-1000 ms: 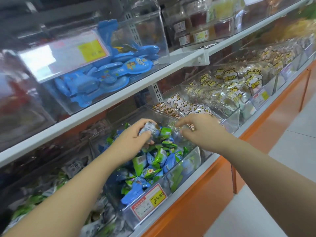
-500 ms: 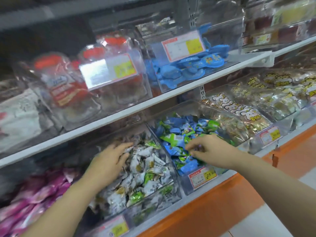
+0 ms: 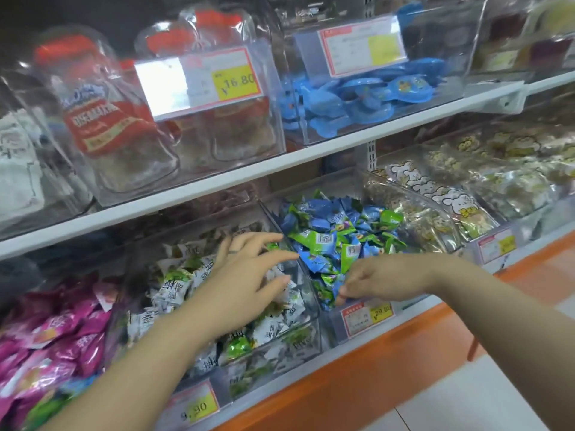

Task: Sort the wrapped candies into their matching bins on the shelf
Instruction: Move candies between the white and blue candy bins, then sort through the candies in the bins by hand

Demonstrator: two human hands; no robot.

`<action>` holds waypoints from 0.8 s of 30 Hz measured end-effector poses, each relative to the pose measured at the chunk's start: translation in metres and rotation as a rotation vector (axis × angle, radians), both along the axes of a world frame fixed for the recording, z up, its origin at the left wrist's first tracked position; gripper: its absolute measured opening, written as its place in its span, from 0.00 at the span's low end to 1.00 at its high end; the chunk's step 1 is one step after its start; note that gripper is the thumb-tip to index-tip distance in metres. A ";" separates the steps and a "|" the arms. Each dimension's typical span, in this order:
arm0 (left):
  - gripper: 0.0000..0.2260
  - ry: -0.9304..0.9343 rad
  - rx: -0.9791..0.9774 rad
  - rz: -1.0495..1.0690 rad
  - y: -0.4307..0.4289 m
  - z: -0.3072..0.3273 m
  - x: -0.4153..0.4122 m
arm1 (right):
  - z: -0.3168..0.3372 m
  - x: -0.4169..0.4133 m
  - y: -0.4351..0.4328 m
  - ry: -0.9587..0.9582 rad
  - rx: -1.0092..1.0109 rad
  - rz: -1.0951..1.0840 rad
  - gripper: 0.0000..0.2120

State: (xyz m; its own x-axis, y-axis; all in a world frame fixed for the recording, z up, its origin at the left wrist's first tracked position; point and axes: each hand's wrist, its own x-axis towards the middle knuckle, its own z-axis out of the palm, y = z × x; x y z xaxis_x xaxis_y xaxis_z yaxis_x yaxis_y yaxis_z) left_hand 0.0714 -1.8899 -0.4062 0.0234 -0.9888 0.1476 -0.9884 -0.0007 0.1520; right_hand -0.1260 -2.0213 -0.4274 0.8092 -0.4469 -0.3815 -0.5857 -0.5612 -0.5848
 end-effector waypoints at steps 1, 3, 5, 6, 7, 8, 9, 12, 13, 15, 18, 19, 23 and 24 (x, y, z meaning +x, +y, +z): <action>0.15 0.021 -0.004 -0.027 -0.007 -0.002 -0.006 | -0.003 0.004 -0.001 0.039 -0.064 0.018 0.17; 0.14 0.090 0.015 -0.032 -0.020 -0.007 -0.016 | -0.007 0.011 -0.005 0.055 -0.194 0.050 0.16; 0.13 0.165 0.033 -0.009 -0.030 -0.015 -0.020 | -0.010 0.014 -0.011 0.025 -0.219 0.096 0.13; 0.12 0.200 0.027 0.001 -0.033 -0.019 -0.021 | -0.010 0.013 -0.014 0.019 -0.245 0.108 0.12; 0.11 0.235 0.016 0.006 -0.036 -0.023 -0.020 | -0.010 0.012 -0.018 0.008 -0.296 0.111 0.13; 0.10 0.264 0.008 0.007 -0.038 -0.024 -0.019 | -0.010 0.011 -0.025 -0.004 -0.357 0.107 0.15; 0.10 0.286 0.006 0.003 -0.039 -0.025 -0.017 | -0.009 0.010 -0.033 -0.006 -0.407 0.092 0.18; 0.09 0.316 0.016 -0.015 -0.040 -0.024 -0.013 | -0.004 0.007 -0.056 0.036 -0.512 0.016 0.24; 0.09 0.325 0.013 -0.017 -0.040 -0.024 -0.012 | -0.002 0.007 -0.062 0.041 -0.532 -0.008 0.24; 0.08 0.340 0.004 -0.015 -0.042 -0.024 -0.010 | 0.001 0.008 -0.072 0.012 -0.547 -0.048 0.22; 0.08 0.373 -0.008 -0.020 -0.045 -0.025 -0.006 | 0.004 0.011 -0.074 0.017 -0.587 -0.024 0.19; 0.08 0.387 -0.010 -0.026 -0.047 -0.025 -0.005 | 0.006 0.011 -0.075 0.028 -0.600 -0.004 0.19; 0.08 0.422 -0.014 -0.038 -0.048 -0.024 -0.001 | 0.029 0.013 -0.064 0.016 -0.652 -0.004 0.15; 0.08 0.420 -0.010 -0.039 -0.048 -0.024 -0.001 | 0.035 0.015 -0.059 -0.007 -0.628 0.009 0.12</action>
